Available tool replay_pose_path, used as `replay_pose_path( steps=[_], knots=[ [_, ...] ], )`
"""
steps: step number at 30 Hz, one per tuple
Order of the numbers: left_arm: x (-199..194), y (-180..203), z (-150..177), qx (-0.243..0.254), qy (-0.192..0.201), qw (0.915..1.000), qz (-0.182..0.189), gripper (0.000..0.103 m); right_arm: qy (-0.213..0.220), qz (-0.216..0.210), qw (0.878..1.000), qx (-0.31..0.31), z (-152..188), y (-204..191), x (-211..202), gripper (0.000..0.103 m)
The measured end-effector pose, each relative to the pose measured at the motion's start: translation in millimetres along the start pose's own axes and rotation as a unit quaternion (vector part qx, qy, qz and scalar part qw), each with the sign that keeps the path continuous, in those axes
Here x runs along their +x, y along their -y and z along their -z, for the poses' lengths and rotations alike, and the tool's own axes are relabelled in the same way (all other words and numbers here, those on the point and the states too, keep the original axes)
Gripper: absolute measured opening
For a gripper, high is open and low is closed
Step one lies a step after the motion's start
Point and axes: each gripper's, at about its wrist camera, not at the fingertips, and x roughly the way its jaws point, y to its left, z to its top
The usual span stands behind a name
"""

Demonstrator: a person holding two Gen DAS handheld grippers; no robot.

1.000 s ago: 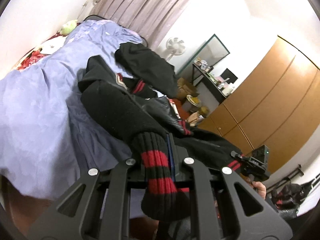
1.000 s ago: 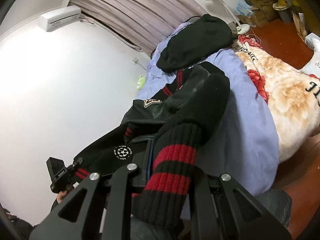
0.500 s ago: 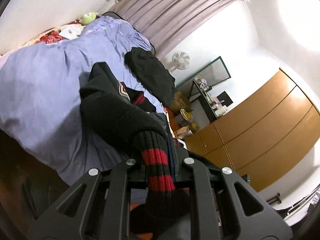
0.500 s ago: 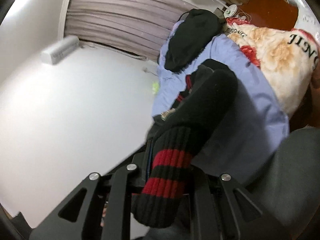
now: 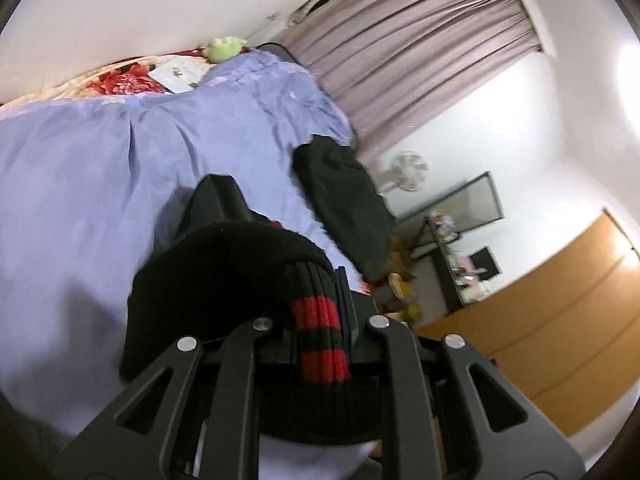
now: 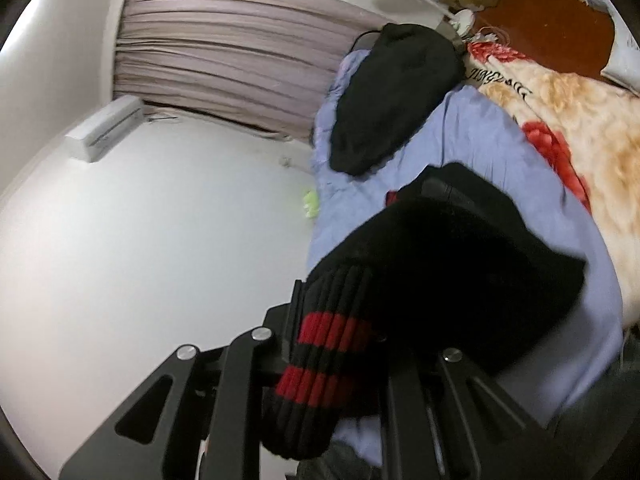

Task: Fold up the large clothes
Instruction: 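Lift the hem with both tools and fold it over toward the collar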

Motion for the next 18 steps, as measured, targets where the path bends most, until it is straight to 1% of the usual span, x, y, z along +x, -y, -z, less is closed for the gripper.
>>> replay_pose_path(
  steps=[3,6,7,9,11,12,14,16,18],
  knots=[
    [47.4,-16.2,-19.2,-0.004,-0.014,0.9994,-0.031,0.015,0.002,0.038,0.999,0.006,-21.9,11.9,36.2,0.015],
    [94.4,-33.6,-32.2,-0.017,-0.026,0.9981,-0.053,0.015,-0.002,0.091,0.996,0.001,-47.7,31.0,83.3,0.015],
    [113.8,-38.2,-37.1,-0.014,-0.028,0.9974,-0.066,0.015,-0.004,0.103,0.995,-0.002,-52.8,36.1,93.2,0.015],
    [142.2,-42.0,-42.8,0.008,-0.024,0.9959,-0.087,0.016,-0.008,0.129,0.992,-0.011,-66.3,49.1,119.7,0.015],
    [173.5,-44.3,-48.1,0.044,-0.017,0.9927,-0.11,0.016,-0.012,0.154,0.988,-0.022,-81.2,65.8,150.6,0.015],
    [187.3,-45.8,-49.1,0.064,-0.015,0.99,-0.125,0.016,-0.014,0.158,0.987,-0.025,-85.8,72.6,160.7,0.015],
    [208.1,-55.2,-52.0,0.077,-0.015,0.9865,-0.143,0.016,-0.019,0.166,0.985,-0.037,-95.2,86.3,186.5,0.015],
    [230.1,-71.7,-56.4,0.079,-0.022,0.9842,-0.157,0.017,-0.022,0.173,0.983,-0.064,-104.0,96.8,214.1,0.015],
    [251.2,-84.4,-56.9,0.108,-0.028,0.9788,-0.172,0.019,-0.022,0.187,0.978,-0.092,-110.3,106.1,239.7,0.015]
  ],
)
